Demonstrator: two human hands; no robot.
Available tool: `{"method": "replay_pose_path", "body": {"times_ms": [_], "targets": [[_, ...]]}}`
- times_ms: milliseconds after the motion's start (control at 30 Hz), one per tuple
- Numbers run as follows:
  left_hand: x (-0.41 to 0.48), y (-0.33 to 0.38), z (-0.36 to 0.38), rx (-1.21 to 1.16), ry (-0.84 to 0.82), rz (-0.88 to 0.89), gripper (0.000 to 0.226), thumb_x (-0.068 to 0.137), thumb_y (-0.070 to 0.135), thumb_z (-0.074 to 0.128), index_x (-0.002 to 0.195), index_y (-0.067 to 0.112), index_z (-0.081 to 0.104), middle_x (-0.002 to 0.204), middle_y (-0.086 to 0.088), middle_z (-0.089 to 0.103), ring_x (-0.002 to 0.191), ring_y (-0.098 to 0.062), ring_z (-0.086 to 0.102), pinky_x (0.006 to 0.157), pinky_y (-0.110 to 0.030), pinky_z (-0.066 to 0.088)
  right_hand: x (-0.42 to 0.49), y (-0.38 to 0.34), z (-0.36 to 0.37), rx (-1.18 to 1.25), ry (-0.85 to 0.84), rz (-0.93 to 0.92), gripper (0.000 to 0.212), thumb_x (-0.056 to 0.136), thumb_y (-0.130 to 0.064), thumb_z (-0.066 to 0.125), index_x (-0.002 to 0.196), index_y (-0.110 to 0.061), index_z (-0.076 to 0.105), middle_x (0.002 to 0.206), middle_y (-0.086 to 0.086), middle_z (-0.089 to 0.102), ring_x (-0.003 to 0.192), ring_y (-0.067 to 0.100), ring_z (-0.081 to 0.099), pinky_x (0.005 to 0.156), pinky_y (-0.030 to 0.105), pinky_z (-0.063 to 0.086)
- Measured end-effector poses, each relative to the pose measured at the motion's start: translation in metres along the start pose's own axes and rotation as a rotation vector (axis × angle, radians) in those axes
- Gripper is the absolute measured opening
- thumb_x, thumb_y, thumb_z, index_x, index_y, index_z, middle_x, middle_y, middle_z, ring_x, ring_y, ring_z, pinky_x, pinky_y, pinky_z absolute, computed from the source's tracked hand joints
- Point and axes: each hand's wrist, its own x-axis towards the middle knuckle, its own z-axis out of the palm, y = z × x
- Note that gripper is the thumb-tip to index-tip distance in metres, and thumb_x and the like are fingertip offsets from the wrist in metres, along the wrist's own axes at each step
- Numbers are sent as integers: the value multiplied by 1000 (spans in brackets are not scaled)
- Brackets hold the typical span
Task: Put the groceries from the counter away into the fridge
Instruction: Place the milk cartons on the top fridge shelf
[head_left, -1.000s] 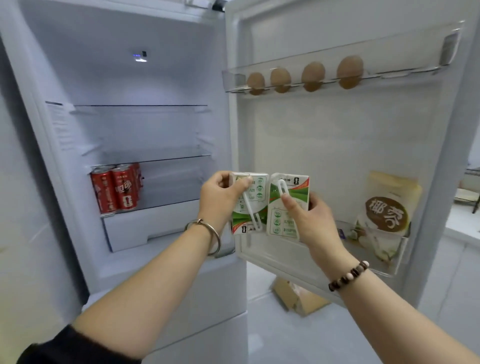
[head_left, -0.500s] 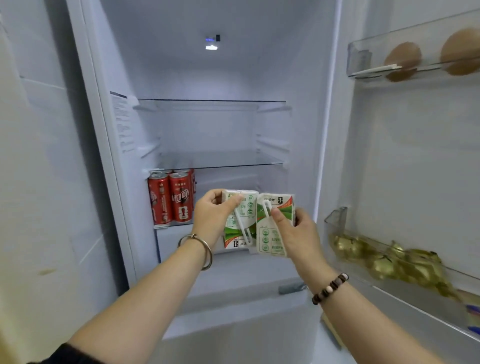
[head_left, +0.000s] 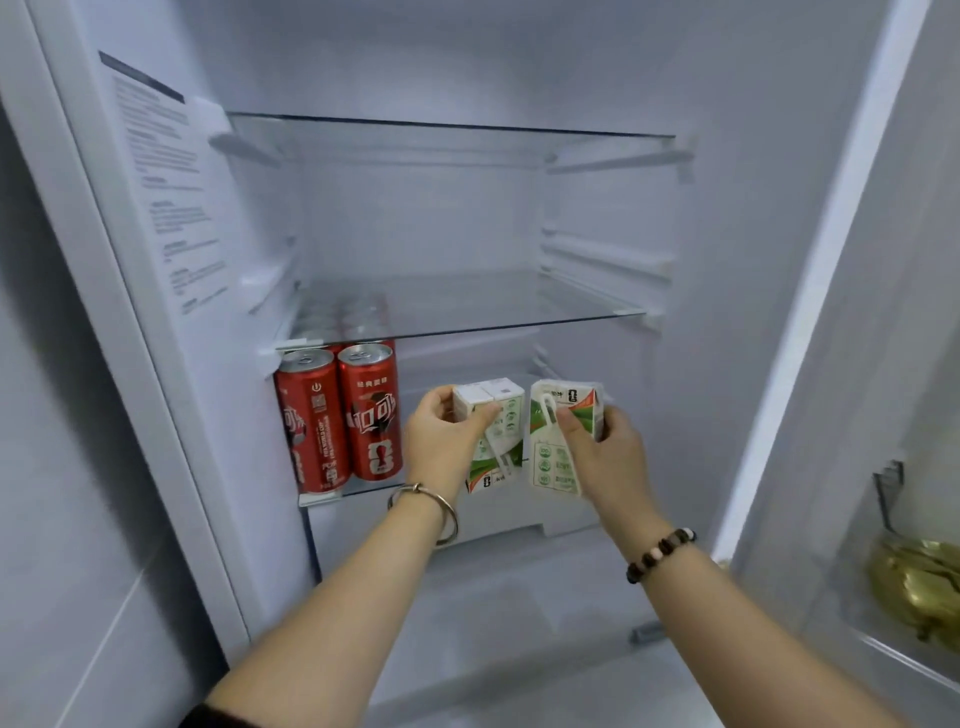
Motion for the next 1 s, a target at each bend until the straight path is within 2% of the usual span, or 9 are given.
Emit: {"method": "replay_pose_path", "body": {"times_ms": [233,333,467,533,667,800,867,933,1000], "targets": [[30,-9,12,38,132,48,34,74,15,79,99,18,56,86,12,59,78,-1,59,61,-10,49,46,14,23,-49,45,-26,15,90,-17,61,91,-10,48,80,-3,53,72,4,56,45,6,42],[41,-13,17,102,217,79,36,72,16,80,94,15,52,84,10,58,73,-2,56,53,-6,43,63,23,37,-41,87,-30,26,86,-12,64,80,-17,39,77,-3,47,73,10,56,51,12,45],[51,-12,24,109,231,80,52,66,15,84,100,14,45,89,9,53,78,-7,54,54,-1,40,74,28,51,-47,106,-67,32,83,-14,69,101,-15,42,85,-13,51,74,-4,53,51,7,41],[56,-14,25,140,172,40,56,66,21,84,102,17,41,96,9,52,85,-9,54,61,-4,41,79,32,53,-71,62,-74,42,81,-17,72,107,-14,39,87,-16,50,74,-6,51,51,9,40],[61,-26,23,22,-112,-145,36,75,25,77,92,17,46,106,1,60,91,-16,62,79,-33,54,85,37,46,-43,-125,26,52,79,-24,75,113,-14,37,94,-15,52,82,-5,52,66,13,43],[63,-32,22,-84,-258,-186,19,91,10,56,75,15,46,98,-5,65,98,-25,62,92,-49,50,93,46,30,311,-424,212,58,84,-35,61,129,-5,41,120,10,61,108,24,61,94,42,48],[65,-32,20,-41,-289,-145,19,91,4,54,78,15,46,102,2,64,105,-25,61,89,-42,52,97,50,24,445,-508,262,47,91,-14,56,133,-3,40,127,19,57,116,32,57,99,52,44],[63,-30,20,108,-289,-78,19,87,6,62,95,15,47,112,5,57,110,-16,55,75,-20,52,100,55,22,412,-494,259,46,91,4,49,134,-1,36,125,20,56,116,34,55,98,53,44],[62,-29,19,197,-254,-28,53,80,10,72,122,17,40,119,6,50,109,-8,48,72,-12,48,100,58,20,291,-469,194,50,90,7,50,135,-6,34,124,14,56,118,30,53,98,48,45]]}}
